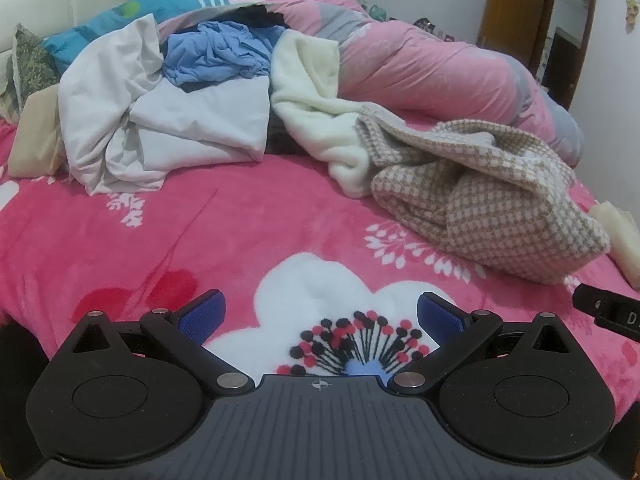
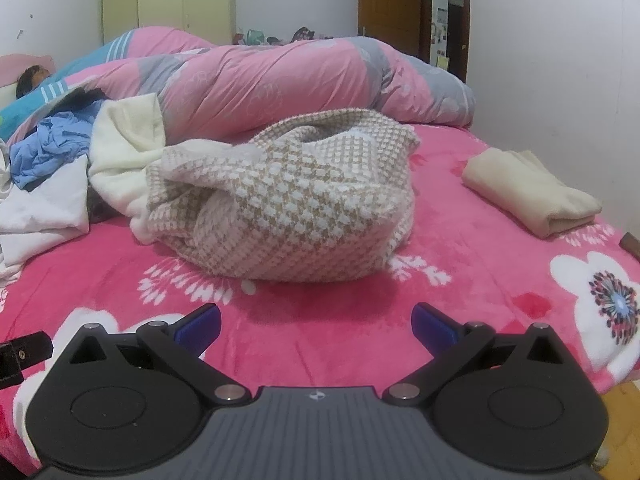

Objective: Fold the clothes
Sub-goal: 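Grasp the checked cardigan with the right tool while the left tool grasps it too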

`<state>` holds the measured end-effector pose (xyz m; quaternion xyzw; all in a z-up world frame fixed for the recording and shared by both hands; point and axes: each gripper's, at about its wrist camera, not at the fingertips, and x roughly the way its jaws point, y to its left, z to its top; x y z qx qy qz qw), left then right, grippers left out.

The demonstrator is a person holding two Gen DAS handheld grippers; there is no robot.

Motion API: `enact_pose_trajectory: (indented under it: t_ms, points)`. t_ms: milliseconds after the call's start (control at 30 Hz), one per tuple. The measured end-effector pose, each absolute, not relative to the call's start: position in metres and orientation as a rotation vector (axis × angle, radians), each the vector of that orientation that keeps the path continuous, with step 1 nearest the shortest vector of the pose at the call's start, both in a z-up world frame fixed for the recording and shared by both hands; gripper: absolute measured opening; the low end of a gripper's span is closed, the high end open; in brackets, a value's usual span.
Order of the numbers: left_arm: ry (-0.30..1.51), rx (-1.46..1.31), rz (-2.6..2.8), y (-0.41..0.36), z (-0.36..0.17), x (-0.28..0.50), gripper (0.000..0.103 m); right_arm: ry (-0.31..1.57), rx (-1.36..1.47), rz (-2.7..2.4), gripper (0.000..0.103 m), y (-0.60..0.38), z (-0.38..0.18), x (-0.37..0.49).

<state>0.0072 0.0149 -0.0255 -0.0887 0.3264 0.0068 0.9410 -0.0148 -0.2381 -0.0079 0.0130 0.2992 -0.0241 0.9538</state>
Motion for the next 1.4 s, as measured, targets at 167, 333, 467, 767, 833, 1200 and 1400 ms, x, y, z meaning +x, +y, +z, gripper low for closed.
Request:
enact_pose_trajectory:
  t_ms: [167,333,467,767,833,1200,1400]
  points:
    - [0.663,-0.192,0.018,0.017,-0.027,0.011,0.103,0.607,0.032,-0.044,0.103,-0.24,-0.008,-0.01]
    - [0.631,-0.189,0.005,0.017,-0.022,0.014,0.103,0.593,0.062,-0.041,0.103,-0.246,-0.008,-0.006]
    - [0.601,-0.193,-0.038,0.014,-0.016,0.02,0.103,0.579,0.1,-0.033,0.103,-0.257,-0.013,-0.007]
    - [0.459,-0.132,-0.182,-0.008,0.008,0.043,0.103,0.477,0.203,-0.004,0.103,-0.307,-0.012,-0.014]
    - [0.432,-0.111,-0.224,-0.016,0.016,0.054,0.103,0.449,0.232,0.002,0.103,-0.32,-0.005,-0.01]
    - [0.427,0.143,-0.35,-0.093,0.028,0.159,0.101,0.425,0.309,0.119,0.096,-0.368,0.008,0.099]
    - [0.515,0.311,-0.363,-0.135,0.005,0.227,0.063,0.469,0.301,0.151,0.075,-0.381,-0.016,0.206]
